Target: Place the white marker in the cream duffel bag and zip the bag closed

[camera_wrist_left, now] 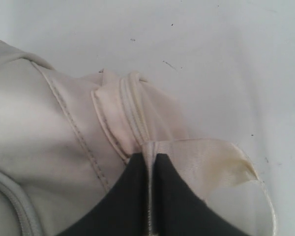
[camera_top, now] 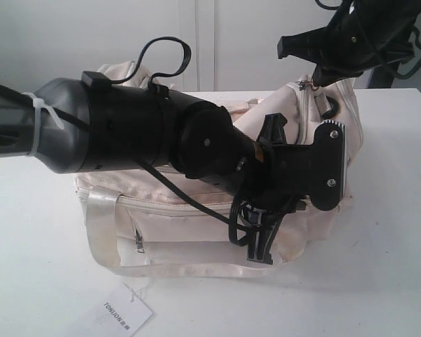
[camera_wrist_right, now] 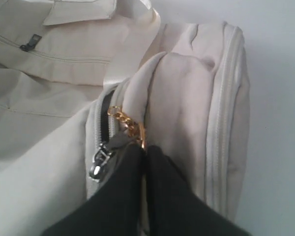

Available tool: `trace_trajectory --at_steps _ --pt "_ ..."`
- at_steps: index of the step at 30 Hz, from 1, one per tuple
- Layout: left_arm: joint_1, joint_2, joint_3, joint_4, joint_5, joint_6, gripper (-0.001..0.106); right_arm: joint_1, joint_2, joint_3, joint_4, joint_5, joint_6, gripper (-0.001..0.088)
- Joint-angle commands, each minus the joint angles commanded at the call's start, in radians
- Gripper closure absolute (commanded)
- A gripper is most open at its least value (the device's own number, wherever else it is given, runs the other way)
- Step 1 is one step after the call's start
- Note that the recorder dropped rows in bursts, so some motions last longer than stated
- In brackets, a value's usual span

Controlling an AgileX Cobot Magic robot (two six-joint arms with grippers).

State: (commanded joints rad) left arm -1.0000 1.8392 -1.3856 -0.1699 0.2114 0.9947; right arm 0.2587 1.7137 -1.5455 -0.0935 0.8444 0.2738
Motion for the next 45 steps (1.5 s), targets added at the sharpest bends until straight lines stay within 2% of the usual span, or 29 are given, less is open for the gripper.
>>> trace_trajectory --at_steps 5,15,24,32,35,40,45 --pt "0.000 0.000 0.000 0.000 0.000 0.000 0.105 0.000 0.009 0.000 0.000 -0.013 0.000 0.0617" --pt "0.000 0.000 0.000 0.000 0.000 -0.004 0.105 0.000 -0.015 0.000 -0.004 0.005 0.022 0.0443" --pt "0.000 0.000 0.000 0.000 -0.002 -0.004 0.103 0.000 -0.077 0.000 0.043 0.093 0.018 0.0435" --pt "0.000 0.000 0.000 0.000 0.002 -0.004 0.068 0.000 -0.100 0.000 0.049 0.155 0.018 0.0435" --pt "0.000 -0.002 0.000 -0.002 0.023 -0.004 0.062 0.000 -0.100 0.000 0.049 0.169 0.018 0.0435" --pt "0.000 -0.034 0.000 -0.039 0.128 -0.076 0.061 0.000 -0.100 0.000 0.049 0.171 0.018 0.0435" --pt "0.000 -0.070 0.000 -0.042 0.220 -0.084 0.061 0.000 -0.100 0.000 0.051 0.171 0.018 0.0435"
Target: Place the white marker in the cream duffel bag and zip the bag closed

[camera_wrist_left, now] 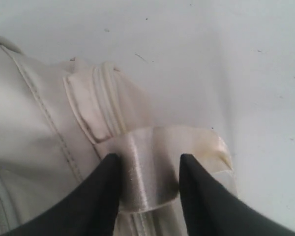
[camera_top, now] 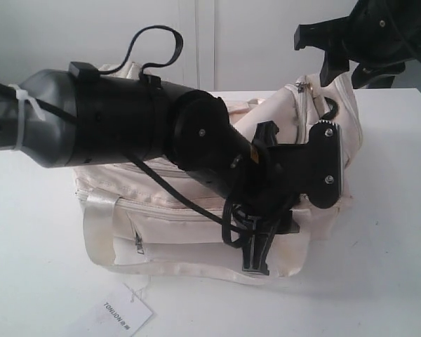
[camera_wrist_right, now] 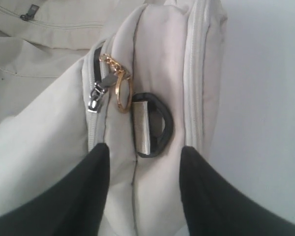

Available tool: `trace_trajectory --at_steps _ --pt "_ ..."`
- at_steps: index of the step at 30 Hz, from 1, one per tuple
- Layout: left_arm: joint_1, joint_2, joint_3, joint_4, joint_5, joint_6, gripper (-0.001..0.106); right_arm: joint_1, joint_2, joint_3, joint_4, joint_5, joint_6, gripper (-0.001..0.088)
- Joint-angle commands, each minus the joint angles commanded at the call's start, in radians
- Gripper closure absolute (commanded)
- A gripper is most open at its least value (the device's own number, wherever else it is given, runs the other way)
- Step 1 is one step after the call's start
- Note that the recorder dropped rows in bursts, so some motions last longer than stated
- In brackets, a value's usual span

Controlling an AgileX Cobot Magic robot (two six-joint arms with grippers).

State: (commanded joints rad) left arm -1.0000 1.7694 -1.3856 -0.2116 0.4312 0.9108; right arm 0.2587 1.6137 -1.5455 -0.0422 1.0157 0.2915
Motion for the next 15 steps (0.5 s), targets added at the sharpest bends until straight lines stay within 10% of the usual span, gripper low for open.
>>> trace_trajectory --at_steps 15 --pt "0.000 -0.135 0.000 -0.069 0.041 -0.022 0.061 0.000 0.000 0.000 0.000 -0.004 0.000 0.0435"
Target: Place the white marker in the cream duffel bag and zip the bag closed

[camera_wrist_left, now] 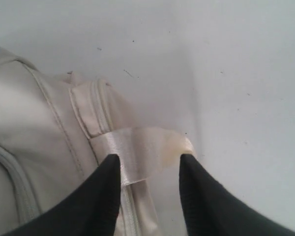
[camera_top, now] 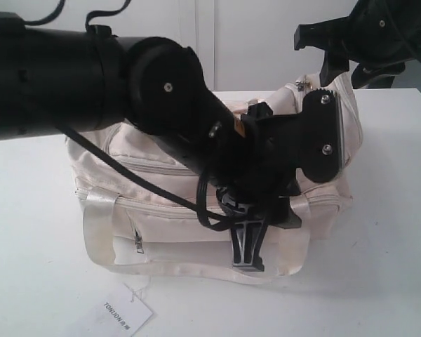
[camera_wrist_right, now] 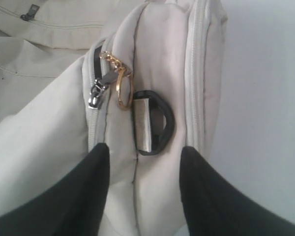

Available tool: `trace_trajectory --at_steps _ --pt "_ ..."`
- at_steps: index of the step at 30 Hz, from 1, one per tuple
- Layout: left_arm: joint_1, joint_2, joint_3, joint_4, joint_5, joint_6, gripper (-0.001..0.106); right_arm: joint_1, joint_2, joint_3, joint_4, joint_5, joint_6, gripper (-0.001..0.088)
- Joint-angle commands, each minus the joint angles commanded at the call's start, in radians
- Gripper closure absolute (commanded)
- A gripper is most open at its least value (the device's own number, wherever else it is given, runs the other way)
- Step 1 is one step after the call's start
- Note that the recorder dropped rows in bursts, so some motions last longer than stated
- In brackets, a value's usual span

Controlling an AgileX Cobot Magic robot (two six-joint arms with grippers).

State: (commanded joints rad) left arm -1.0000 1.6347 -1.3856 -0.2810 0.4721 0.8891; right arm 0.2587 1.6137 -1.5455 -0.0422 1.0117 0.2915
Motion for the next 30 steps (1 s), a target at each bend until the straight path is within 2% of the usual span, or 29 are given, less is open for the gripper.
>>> trace_trajectory --at_steps 5,7,16,23,30 --pt "0.000 -0.055 0.000 0.002 0.000 -0.139 0.062 0.000 0.000 0.000 0.000 -0.003 0.000 0.0435" --pt "0.000 -0.071 0.000 0.004 0.006 -0.184 0.065 0.000 0.000 0.000 0.000 -0.003 0.000 0.0435" --pt "0.002 -0.112 0.000 0.025 0.106 -0.352 0.105 0.000 0.000 0.000 0.000 -0.011 0.000 0.0435" --pt "0.033 -0.112 0.000 0.029 0.111 -0.477 0.105 0.000 0.000 0.000 0.000 -0.015 0.000 0.0435" --pt "0.140 -0.112 0.000 0.027 0.217 -0.569 0.105 0.000 0.000 0.000 0.000 -0.015 0.000 0.0435"
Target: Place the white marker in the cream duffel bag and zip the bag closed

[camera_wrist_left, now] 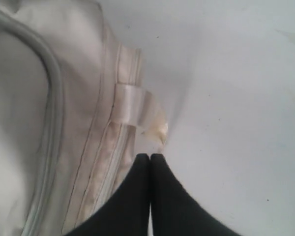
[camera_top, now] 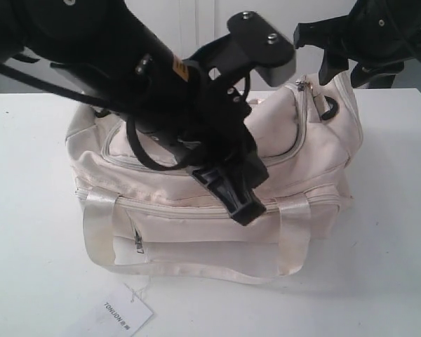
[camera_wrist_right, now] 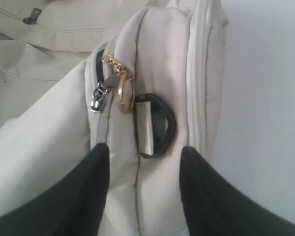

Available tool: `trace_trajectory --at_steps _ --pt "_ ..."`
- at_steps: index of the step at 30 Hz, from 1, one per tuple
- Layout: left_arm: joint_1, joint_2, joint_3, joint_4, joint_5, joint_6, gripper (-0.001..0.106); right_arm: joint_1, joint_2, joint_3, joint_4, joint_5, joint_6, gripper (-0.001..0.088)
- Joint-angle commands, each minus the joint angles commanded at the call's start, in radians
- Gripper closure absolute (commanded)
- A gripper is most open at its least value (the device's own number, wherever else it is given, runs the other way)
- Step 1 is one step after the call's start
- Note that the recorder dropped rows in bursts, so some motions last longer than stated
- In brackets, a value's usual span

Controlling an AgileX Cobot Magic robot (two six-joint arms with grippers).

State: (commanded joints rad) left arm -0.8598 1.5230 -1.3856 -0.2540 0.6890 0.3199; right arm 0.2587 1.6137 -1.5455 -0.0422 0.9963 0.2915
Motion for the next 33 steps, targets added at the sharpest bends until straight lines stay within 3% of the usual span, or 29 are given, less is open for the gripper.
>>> trace_trajectory --at_steps 7,15,23,33 --pt "0.116 0.000 0.000 0.000 0.124 -0.040 0.105 0.000 0.000 0.000 0.000 0.000 0.000 0.0435" --pt "0.263 -0.011 0.000 0.002 0.172 -0.101 0.105 0.000 0.000 0.000 0.000 0.000 0.000 0.0435" --pt "0.460 -0.093 0.000 0.021 0.207 -0.140 0.105 0.000 0.000 0.000 0.000 0.000 0.000 0.0435" --pt "0.750 -0.136 0.000 0.039 0.331 -0.142 0.105 0.000 0.000 0.000 0.000 0.000 0.000 0.0435"
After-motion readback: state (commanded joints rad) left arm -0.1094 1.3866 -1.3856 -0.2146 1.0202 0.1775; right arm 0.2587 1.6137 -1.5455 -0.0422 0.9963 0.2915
